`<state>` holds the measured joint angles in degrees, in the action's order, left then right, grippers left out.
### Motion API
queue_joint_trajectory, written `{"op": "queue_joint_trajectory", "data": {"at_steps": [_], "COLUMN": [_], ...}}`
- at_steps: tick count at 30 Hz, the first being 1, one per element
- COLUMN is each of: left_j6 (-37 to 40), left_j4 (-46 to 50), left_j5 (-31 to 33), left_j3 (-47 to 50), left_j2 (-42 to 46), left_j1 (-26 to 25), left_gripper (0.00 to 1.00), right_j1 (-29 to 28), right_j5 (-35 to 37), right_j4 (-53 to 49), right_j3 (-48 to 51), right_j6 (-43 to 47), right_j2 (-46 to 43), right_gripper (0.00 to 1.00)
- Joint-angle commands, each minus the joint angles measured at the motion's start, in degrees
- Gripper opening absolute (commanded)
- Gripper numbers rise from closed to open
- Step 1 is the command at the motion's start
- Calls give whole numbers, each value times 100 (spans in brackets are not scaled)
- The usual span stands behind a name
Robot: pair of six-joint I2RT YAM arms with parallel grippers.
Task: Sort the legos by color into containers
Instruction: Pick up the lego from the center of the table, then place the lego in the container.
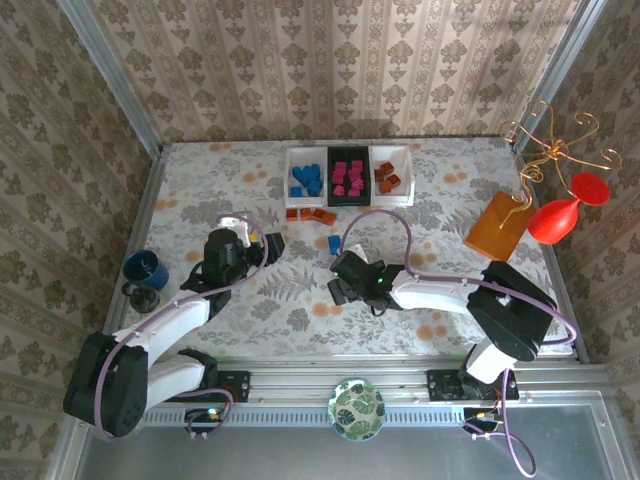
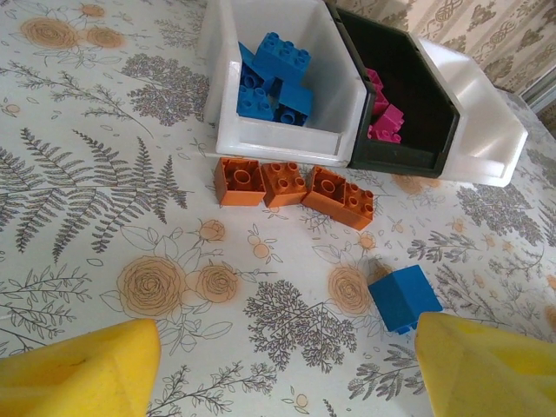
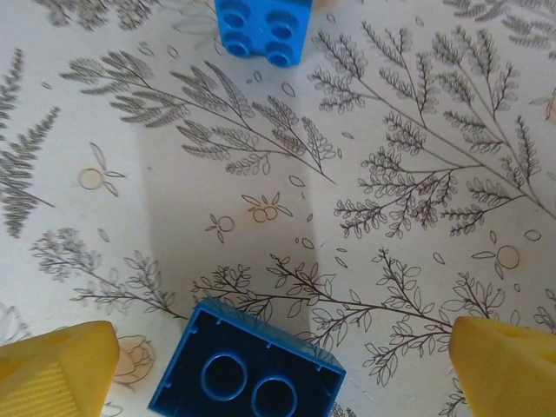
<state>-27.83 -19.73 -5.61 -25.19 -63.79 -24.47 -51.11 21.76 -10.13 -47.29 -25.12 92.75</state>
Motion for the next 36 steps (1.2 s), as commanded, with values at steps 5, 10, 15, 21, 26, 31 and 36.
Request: {"op": "queue_joint_trajectory", "data": {"at_steps": [5,10,15,21,26,31,36], "left_j6": [-135,-135,-144,-155,-165,-137,-103], "left_j4": [-75,-91,-122,-137,-137,-49,198], "left_j5": [-46,-55,-55,-64,-29,69,161], "left_j3": [58,40,40,32,32,58,132], "left_j2": [2,-37,-85,-112,-57,31,321], "left_j1": [-61,-75,-88,-102,-100,-100,-57], "left_gripper": [79,79,79,79,79,80,80], "right_j1": [65,84,98,110,225,677,1225], "right_j5": [252,165,63,-32,-324,-752,-1331], "right_j4": [183,279,504,844,1483,1990,2131], "right_j3": [98,352,601,525,74,-1029,-2442], "right_j6": [-697,-923,-1037,-777,-230,126,284], "right_j2": [258,120,-29,-73,-178,485,1582], "right_gripper": [88,74,62,49,48,48,48]}}
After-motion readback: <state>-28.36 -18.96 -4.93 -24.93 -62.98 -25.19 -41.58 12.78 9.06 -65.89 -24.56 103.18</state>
